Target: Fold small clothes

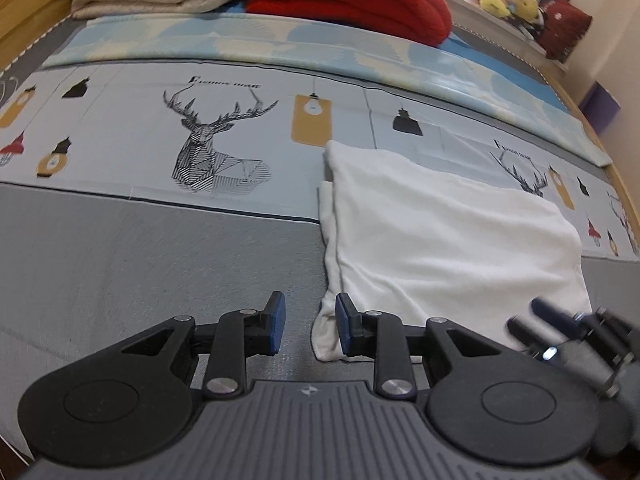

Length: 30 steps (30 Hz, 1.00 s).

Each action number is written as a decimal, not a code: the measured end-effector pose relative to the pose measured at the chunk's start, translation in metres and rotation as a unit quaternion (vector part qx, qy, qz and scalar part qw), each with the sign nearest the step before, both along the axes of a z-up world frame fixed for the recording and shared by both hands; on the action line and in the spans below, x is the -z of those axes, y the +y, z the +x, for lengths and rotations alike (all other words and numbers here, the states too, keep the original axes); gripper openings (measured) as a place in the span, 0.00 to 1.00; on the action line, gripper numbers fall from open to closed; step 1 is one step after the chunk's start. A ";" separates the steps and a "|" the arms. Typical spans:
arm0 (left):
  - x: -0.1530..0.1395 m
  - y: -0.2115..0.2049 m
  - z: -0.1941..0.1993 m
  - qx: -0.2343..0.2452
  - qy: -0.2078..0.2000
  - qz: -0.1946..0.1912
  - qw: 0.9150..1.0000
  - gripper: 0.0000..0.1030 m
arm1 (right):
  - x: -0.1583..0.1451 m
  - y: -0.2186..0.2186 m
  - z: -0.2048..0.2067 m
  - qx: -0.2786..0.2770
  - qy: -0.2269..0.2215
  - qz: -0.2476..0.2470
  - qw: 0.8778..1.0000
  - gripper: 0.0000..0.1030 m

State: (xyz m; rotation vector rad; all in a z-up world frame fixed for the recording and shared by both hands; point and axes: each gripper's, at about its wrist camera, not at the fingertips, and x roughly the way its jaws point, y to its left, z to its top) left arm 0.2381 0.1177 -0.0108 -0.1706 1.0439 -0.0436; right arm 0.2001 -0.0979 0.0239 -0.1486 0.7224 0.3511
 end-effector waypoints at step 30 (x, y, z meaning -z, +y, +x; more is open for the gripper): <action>0.028 0.046 0.052 -0.048 0.041 -0.111 0.992 0.64 | 0.108 0.141 -0.007 -0.222 -0.056 -0.167 0.959 0.11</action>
